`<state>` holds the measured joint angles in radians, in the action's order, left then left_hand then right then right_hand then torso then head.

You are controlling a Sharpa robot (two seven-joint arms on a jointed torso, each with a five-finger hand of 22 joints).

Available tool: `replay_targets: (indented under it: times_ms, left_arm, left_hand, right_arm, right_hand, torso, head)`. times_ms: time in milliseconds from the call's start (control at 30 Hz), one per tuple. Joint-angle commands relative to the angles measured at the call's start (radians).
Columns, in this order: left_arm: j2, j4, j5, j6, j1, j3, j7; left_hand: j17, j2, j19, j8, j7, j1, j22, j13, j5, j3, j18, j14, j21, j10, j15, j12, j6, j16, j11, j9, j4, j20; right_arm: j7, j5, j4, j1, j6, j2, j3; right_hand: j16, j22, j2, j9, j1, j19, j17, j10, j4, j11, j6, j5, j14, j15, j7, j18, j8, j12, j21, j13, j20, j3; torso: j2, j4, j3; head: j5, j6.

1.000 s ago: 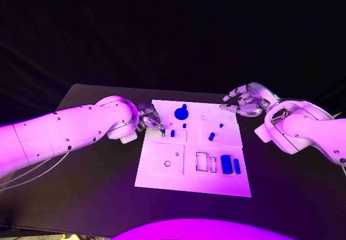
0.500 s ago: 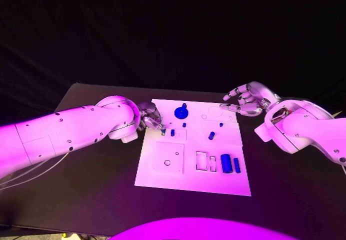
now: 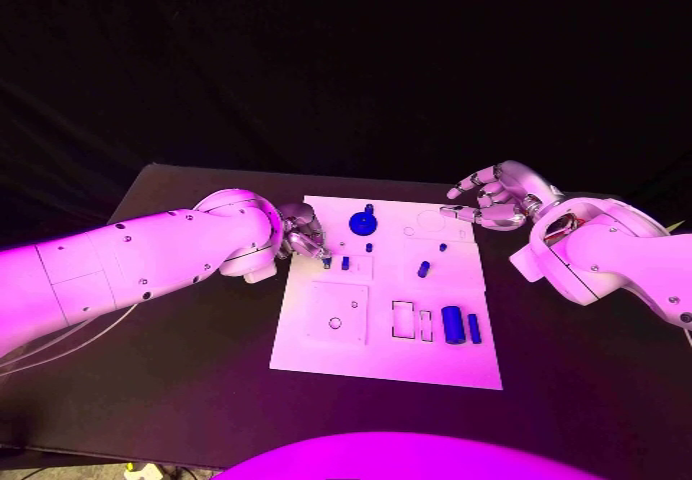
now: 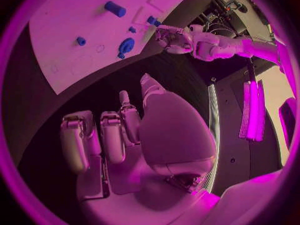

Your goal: Assemble the parts on the task board

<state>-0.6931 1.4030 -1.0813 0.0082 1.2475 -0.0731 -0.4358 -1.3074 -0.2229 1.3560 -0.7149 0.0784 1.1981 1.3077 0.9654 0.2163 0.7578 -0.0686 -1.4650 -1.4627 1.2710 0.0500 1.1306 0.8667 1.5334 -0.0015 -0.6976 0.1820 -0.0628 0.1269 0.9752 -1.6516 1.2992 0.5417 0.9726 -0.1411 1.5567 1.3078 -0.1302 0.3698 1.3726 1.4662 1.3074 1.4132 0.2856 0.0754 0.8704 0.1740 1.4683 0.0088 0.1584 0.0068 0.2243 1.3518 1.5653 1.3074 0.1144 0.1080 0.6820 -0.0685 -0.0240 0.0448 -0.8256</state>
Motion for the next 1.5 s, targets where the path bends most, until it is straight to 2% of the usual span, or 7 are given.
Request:
replay_targets:
  times_ms: [33,400,633,1033,1500]
  left_arm:
    - [0.004,-0.002,-0.022,0.020,-0.001,0.000,-0.002]
    - [0.006,-0.004,-0.025,0.035,-0.003,-0.002,-0.005]
    - [0.004,-0.004,-0.025,0.041,-0.004,-0.003,-0.008]
    - [0.002,-0.003,-0.025,0.045,-0.004,-0.004,-0.008]
    - [0.002,-0.003,-0.020,0.054,-0.004,-0.004,-0.008]
  left_hand:
    - [-0.207,0.009,0.007,-0.007,-0.002,0.004,0.025,0.001,0.002,0.170,0.009,-0.088,-0.005,0.006,0.008,0.002,0.005,0.003,0.000,-0.001,-0.167,0.003]
    - [-0.208,0.007,0.007,-0.007,-0.002,0.003,0.025,0.001,0.004,0.171,0.009,-0.088,-0.005,0.007,0.008,0.003,0.006,0.004,0.000,-0.001,-0.168,0.003]
    - [-0.208,0.007,0.008,-0.007,-0.003,0.003,0.026,0.001,0.005,0.171,0.009,-0.088,-0.005,0.007,0.008,0.002,0.006,0.004,0.000,-0.001,-0.168,0.003]
    - [-0.209,0.006,0.008,-0.007,-0.003,0.002,0.027,0.001,0.006,0.172,0.009,-0.089,-0.005,0.008,0.008,0.003,0.007,0.004,-0.001,-0.001,-0.169,0.004]
    - [-0.209,0.005,0.008,-0.006,-0.003,0.002,0.026,0.004,0.008,0.172,0.009,-0.089,-0.005,0.010,0.009,0.005,0.008,0.004,-0.001,-0.002,-0.170,0.004]
  right_arm:
    - [-0.013,0.002,0.000,-0.001,-0.003,0.000,0.000]
    - [-0.013,0.002,0.000,-0.002,-0.005,0.000,0.000]
    - [-0.012,0.002,0.001,-0.002,-0.006,0.000,0.000]
    - [-0.012,0.002,0.001,-0.002,-0.007,0.000,0.000]
    - [-0.012,0.001,0.002,-0.002,-0.007,0.000,0.000]
  right_hand:
    - [-0.003,0.263,0.003,0.001,-0.008,0.105,0.220,-0.008,0.001,0.000,-0.007,0.006,0.092,-0.006,0.001,-0.007,0.004,-0.004,0.006,0.076,-0.008,0.007]
    - [-0.003,0.263,0.003,0.001,-0.008,0.105,0.220,-0.008,0.001,0.000,-0.007,0.006,0.092,-0.006,0.001,-0.007,0.004,-0.004,0.006,0.076,-0.008,0.007]
    - [-0.003,0.263,0.003,0.002,-0.010,0.105,0.220,-0.007,0.001,0.000,-0.008,0.009,0.092,-0.007,0.001,-0.007,0.007,-0.002,0.006,0.077,-0.008,0.008]
    - [-0.003,0.263,0.003,0.002,-0.010,0.105,0.220,-0.007,0.001,0.000,-0.008,0.009,0.092,-0.007,0.001,-0.007,0.007,-0.002,0.006,0.077,-0.008,0.008]
    - [-0.003,0.263,0.002,0.002,-0.010,0.105,0.220,-0.007,0.001,0.000,-0.009,0.009,0.092,-0.007,0.001,-0.007,0.008,-0.003,0.006,0.076,-0.008,0.009]
  torso:
    - [0.000,0.0004,0.0000]
    - [-0.001,-0.0004,0.0003]
    - [0.000,0.0003,0.0007]
    - [0.000,-0.0005,0.0003]
    - [0.000,0.0003,0.0003]
  head:
    - [0.000,-0.001]
    - [-0.001,-0.003]
    - [0.007,-0.002]
    - [0.003,-0.006]
    - [0.004,-0.007]
